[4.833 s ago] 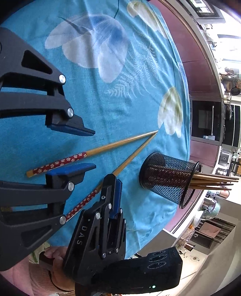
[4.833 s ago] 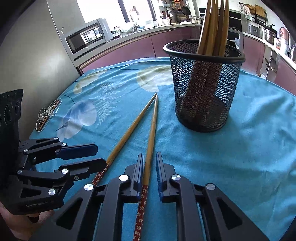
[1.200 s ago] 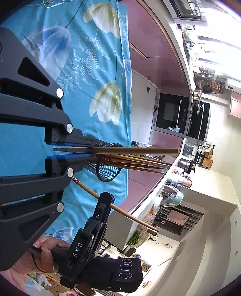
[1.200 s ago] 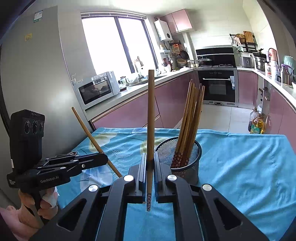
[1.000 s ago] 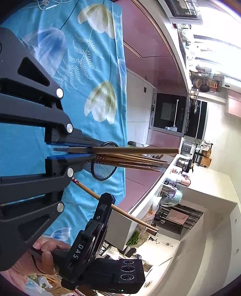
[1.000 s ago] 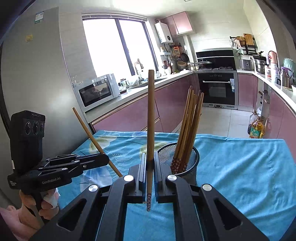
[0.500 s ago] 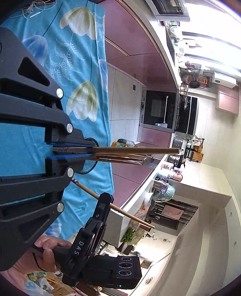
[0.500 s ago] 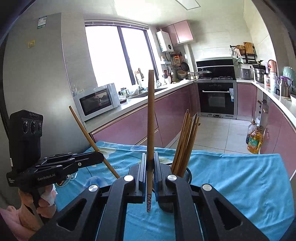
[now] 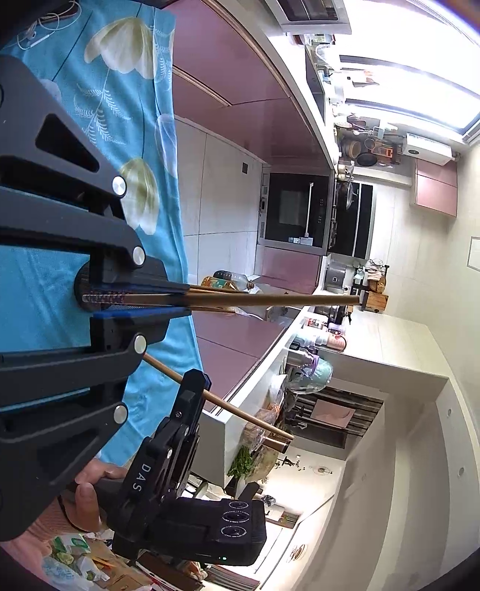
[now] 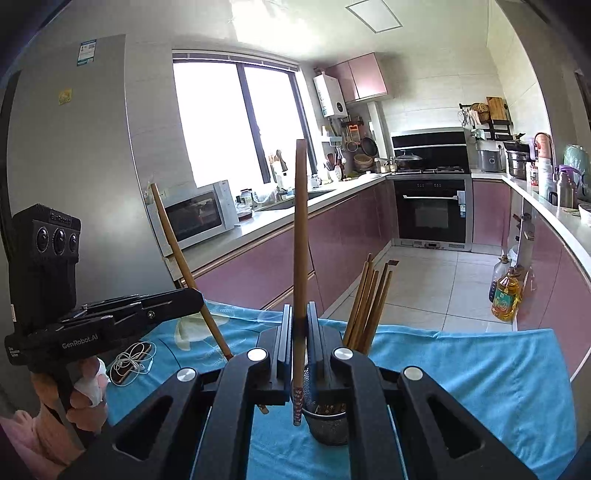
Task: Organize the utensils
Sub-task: 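Lower both chopsticks into the mesh cup among the others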
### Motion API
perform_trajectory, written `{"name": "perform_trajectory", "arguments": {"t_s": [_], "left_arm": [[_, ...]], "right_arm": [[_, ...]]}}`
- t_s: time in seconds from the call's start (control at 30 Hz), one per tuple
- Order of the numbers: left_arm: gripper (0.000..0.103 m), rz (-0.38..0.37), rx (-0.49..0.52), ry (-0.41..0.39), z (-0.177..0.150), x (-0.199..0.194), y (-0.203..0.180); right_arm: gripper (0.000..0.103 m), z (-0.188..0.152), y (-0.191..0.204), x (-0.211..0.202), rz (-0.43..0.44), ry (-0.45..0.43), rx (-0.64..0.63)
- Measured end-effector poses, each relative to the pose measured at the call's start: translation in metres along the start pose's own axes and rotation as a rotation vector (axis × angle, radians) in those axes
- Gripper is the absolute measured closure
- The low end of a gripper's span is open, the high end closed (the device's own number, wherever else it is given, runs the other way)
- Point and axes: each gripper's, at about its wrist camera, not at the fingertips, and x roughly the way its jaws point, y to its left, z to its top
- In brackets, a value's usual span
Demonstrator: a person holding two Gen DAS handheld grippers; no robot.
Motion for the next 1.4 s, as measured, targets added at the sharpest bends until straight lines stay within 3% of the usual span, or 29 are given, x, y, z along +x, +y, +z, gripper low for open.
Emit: {"name": "perform_trajectory", "arguments": {"t_s": [0.73, 1.4], "left_arm": [[0.095, 0.008, 0.016, 0.025, 0.012, 0.026, -0.010], [0.096, 0.043, 0.029, 0.088, 0.006, 0.056, -0.016]], "right_arm": [[0.097, 0.006, -0.010, 0.009, -0.024, -0.005, 0.016], [0.097, -0.002, -0.020, 0.033, -0.048, 0.059, 0.050]]}}
